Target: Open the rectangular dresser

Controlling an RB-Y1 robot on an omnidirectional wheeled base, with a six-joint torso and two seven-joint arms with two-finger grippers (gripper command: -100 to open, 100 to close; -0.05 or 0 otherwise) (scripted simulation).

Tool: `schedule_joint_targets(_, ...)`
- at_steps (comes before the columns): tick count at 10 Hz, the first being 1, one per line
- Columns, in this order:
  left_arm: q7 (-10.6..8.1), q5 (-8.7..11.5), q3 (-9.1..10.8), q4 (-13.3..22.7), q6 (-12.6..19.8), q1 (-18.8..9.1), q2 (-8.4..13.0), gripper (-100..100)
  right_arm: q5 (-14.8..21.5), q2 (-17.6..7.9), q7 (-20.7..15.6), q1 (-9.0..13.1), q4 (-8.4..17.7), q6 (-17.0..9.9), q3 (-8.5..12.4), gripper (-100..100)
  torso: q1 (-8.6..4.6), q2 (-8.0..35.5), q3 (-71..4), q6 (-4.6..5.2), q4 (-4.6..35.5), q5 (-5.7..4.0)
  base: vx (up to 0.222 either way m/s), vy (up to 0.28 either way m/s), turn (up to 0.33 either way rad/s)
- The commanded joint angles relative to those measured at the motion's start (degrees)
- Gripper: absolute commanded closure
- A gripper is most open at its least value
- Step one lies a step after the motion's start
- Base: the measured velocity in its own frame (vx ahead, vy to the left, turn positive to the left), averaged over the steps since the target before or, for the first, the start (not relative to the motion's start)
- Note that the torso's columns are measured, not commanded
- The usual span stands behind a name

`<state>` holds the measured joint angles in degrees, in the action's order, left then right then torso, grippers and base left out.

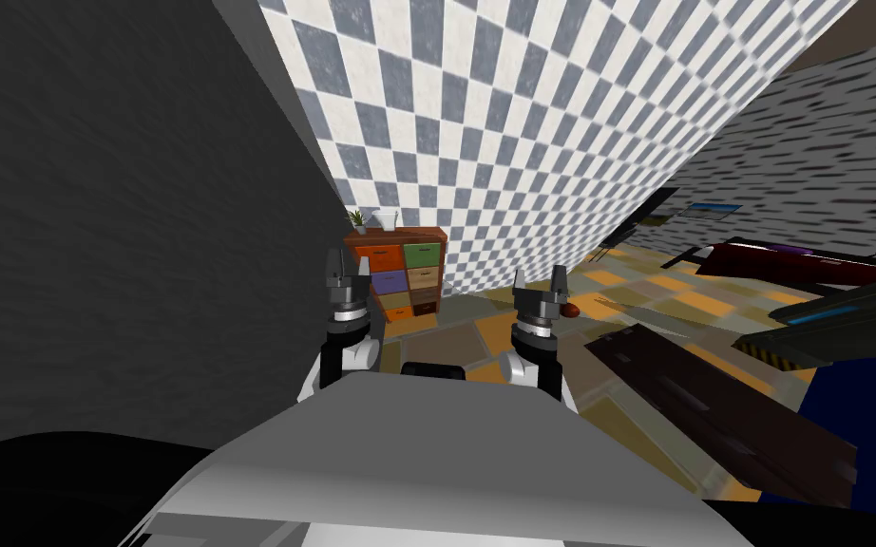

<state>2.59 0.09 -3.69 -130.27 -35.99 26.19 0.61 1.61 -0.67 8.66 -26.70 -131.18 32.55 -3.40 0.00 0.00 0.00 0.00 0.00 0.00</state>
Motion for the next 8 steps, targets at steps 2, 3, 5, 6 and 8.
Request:
schedule_joint_targets(2,0.00,0.0,0.00,0.0,0.0,0.0,0.0,0,0.0,0.0,0.0,0.0,0.0,0.0,0.0,0,0.00,6.0,-12.0,0.00,6.0,0.00,0.000,0.000,0.000)
schedule_joint_targets(3,0.00,0.0,0.00,0.0,0.0,0.0,0.0,0,0.0,0.0,0.0,0.0,0.0,0.0,0.0,0,0.00,10.0,-20.1,0.00,10.1,0.00,0.000,0.000,0.000)
schedule_joint_targets(5,0.00,0.0,0.00,0.0,0.0,0.0,0.0,0,0.0,0.0,0.0,0.0,0.0,0.0,0.0,0,0.00,18.5,-36.9,0.00,18.5,0.00,0.000,0.000,0.000)
schedule_joint_targets(6,0.00,0.0,0.00,0.0,0.0,0.0,0.0,0,0.0,0.0,0.0,0.0,0.0,0.0,0.0,0,0.00,22.7,-45.4,0.00,22.7,0.00,0.000,0.000,0.000)
schedule_joint_targets(8,0.00,0.0,0.00,0.0,0.0,0.0,0.0,0,0.0,0.0,0.0,0.0,0.0,0.0,0.0,0,0.00,31.2,-62.3,0.00,31.1,0.00,0.000,0.000,0.000)
